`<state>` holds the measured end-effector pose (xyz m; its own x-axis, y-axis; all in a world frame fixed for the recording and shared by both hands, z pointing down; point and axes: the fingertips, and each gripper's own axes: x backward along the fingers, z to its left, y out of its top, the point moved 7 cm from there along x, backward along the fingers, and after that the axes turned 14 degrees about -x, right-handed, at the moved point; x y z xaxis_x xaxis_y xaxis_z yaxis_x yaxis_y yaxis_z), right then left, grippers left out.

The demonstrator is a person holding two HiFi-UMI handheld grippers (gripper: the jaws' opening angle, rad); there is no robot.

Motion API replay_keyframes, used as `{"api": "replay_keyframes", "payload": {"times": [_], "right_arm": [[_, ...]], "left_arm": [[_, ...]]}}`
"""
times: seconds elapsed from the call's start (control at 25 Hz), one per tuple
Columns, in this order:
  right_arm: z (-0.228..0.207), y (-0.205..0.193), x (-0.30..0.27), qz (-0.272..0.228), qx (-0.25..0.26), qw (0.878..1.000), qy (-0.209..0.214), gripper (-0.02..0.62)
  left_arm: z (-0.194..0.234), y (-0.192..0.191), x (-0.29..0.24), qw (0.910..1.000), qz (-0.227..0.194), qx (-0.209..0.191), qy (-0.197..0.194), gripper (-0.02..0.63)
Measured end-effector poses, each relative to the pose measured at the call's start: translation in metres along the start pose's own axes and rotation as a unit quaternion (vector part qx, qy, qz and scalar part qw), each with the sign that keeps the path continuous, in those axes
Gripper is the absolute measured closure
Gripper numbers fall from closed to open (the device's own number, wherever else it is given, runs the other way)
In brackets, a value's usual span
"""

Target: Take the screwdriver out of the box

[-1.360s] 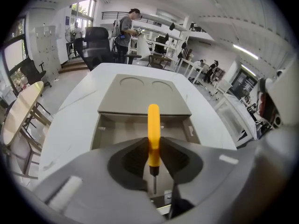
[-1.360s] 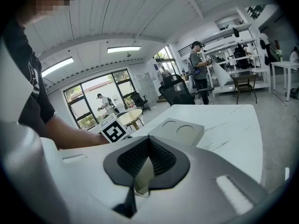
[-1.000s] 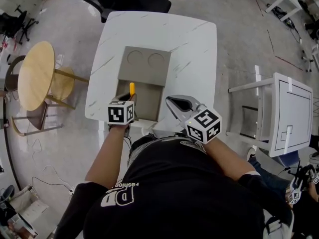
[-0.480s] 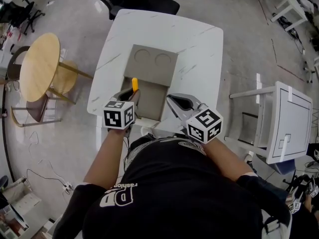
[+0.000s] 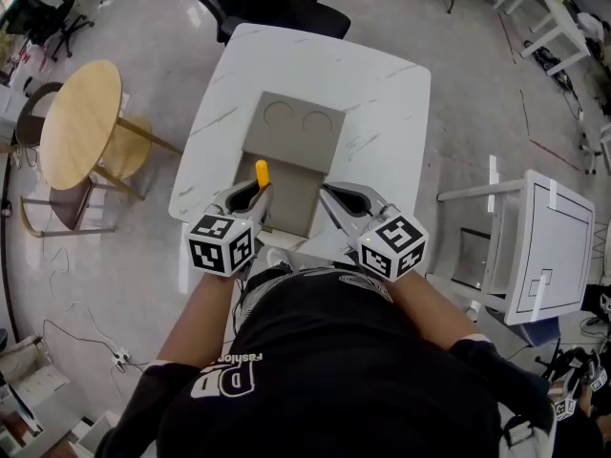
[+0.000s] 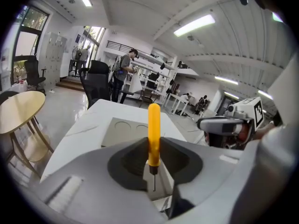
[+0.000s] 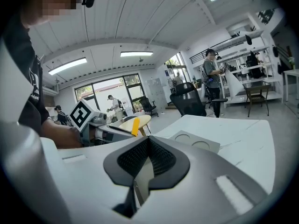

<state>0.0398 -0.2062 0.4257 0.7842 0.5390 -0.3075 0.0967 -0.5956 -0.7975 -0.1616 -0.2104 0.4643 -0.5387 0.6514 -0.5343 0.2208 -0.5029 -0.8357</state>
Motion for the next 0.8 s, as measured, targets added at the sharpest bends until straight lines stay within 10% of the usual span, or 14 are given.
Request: {"api": "replay_keyframes", "payload": {"times": [0.8], "right_arm": [[0.002,0.008,0.0,-0.008,0.007,1.0,-0.002,0.6]], "left_arm": [[-0.018,0.022,0.037,0.9978,-0.053,-0.04,-0.005,0.468]]}}
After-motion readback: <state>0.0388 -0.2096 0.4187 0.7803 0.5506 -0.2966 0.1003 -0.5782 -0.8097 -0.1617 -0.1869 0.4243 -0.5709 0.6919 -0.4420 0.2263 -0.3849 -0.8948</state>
